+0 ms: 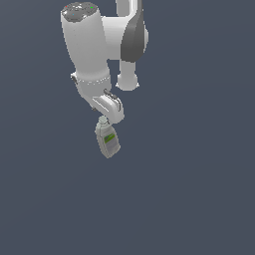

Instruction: Pick up the object and move it to a goal position.

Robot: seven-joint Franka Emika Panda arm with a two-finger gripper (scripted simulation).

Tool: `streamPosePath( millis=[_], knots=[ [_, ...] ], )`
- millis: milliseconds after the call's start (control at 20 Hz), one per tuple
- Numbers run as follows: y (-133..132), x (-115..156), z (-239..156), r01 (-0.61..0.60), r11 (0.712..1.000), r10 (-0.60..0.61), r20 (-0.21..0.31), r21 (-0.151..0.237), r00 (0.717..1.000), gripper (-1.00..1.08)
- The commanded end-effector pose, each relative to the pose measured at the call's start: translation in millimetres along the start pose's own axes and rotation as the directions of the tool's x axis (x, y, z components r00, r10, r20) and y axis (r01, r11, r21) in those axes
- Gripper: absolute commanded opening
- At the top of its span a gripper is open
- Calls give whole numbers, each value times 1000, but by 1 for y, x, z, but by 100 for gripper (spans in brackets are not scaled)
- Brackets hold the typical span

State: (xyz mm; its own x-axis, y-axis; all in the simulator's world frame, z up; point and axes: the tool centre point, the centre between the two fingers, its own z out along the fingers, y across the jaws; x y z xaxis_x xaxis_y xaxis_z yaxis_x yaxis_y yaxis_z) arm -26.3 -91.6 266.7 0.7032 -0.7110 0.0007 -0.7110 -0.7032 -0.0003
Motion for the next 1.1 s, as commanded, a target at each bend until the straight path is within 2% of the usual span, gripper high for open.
streamPosePath(
  millis=[0, 450, 500, 1050],
  knots=[
    [1, 0, 12, -1, 1000, 1, 1, -1, 1000, 100],
    [0, 0, 36, -4, 1000, 4, 1, 0, 1000, 100],
    [0, 0, 36, -4, 1000, 4, 1, 0, 1000, -100],
    [-1, 0, 35, -3, 1000, 3, -2, 1, 1000, -100]
  ],
)
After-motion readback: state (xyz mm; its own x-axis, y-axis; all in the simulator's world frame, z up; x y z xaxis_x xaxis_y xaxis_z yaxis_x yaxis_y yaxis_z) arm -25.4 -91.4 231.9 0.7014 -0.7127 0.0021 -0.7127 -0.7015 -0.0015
